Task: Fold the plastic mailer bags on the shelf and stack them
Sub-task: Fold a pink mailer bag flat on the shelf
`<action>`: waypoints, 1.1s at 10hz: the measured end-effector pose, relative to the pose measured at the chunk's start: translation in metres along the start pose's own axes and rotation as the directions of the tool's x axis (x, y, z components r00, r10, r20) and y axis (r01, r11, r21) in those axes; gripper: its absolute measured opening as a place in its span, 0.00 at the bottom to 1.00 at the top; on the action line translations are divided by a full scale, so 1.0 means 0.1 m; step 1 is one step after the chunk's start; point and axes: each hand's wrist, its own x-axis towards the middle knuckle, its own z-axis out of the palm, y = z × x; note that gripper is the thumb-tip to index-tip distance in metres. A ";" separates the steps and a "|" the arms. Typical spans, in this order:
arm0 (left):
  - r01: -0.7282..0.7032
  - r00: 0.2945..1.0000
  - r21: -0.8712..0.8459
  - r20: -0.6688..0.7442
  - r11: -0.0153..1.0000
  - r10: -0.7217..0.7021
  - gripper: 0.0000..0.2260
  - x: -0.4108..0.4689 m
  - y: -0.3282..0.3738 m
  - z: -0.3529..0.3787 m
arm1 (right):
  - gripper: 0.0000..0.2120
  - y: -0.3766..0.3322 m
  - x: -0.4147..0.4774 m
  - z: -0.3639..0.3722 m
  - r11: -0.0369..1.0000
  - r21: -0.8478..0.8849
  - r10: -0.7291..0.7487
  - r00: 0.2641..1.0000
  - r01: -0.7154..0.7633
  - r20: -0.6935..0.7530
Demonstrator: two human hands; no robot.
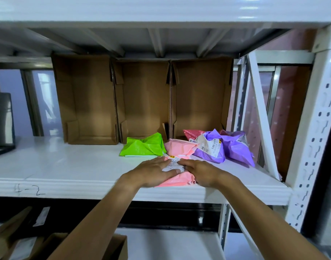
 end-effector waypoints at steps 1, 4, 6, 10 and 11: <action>-0.001 0.999 -0.074 -0.041 0.997 -0.002 0.32 -0.03 -0.06 -0.01 | 0.21 0.03 -0.08 0.00 1.000 -0.023 0.020 0.999 -0.021 -0.046; -0.202 0.903 -0.318 -0.427 0.927 0.050 0.14 -0.32 0.05 0.08 | 0.17 -0.12 -0.28 0.05 0.950 0.312 0.122 0.900 0.016 -0.418; -0.150 0.958 -0.066 -0.258 0.987 0.128 0.21 -0.35 0.40 0.24 | 0.19 -0.24 -0.38 0.10 0.995 -0.072 0.051 0.984 -0.064 -0.171; -0.019 0.995 0.122 -0.094 0.992 0.030 0.24 -0.35 0.26 0.19 | 0.22 -0.28 -0.39 0.05 0.998 -0.008 0.063 0.992 -0.064 -0.108; 0.000 0.997 0.132 -0.075 0.991 0.010 0.25 -0.37 0.16 0.16 | 0.22 -0.25 -0.36 0.05 0.997 -0.012 0.074 0.993 -0.075 -0.094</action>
